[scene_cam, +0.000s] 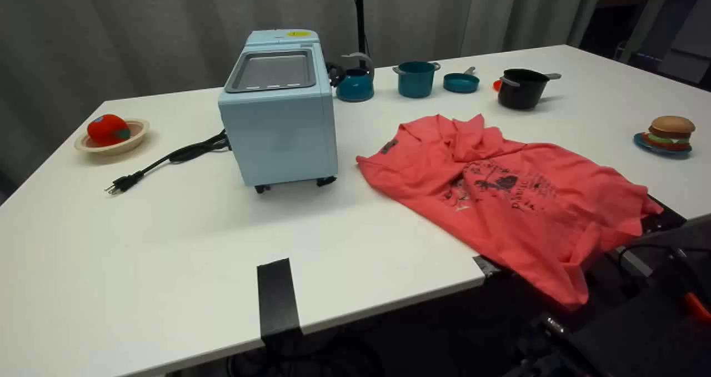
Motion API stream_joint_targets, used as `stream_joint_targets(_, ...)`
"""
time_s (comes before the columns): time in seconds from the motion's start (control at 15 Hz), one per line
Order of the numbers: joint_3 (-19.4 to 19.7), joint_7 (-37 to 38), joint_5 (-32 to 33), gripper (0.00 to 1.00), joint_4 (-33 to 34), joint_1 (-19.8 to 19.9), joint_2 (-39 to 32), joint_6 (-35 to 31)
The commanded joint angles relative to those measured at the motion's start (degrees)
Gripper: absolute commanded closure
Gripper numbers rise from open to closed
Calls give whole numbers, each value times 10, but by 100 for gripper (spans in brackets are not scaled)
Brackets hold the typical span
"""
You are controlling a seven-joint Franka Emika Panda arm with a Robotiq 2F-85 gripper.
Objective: Fold the sweatshirt from bottom to top
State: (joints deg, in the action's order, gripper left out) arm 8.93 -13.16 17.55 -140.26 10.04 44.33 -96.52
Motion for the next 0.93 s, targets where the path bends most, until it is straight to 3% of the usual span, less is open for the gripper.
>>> stream_joint_targets(0.0,8,6,5,0,2,-12,0,3)
stream_joint_targets(0.4,13,11,1,0,1,-14,-19,-22)
stream_joint_targets(0.87,26,21,-19,0,-64,-15,-117,-166)
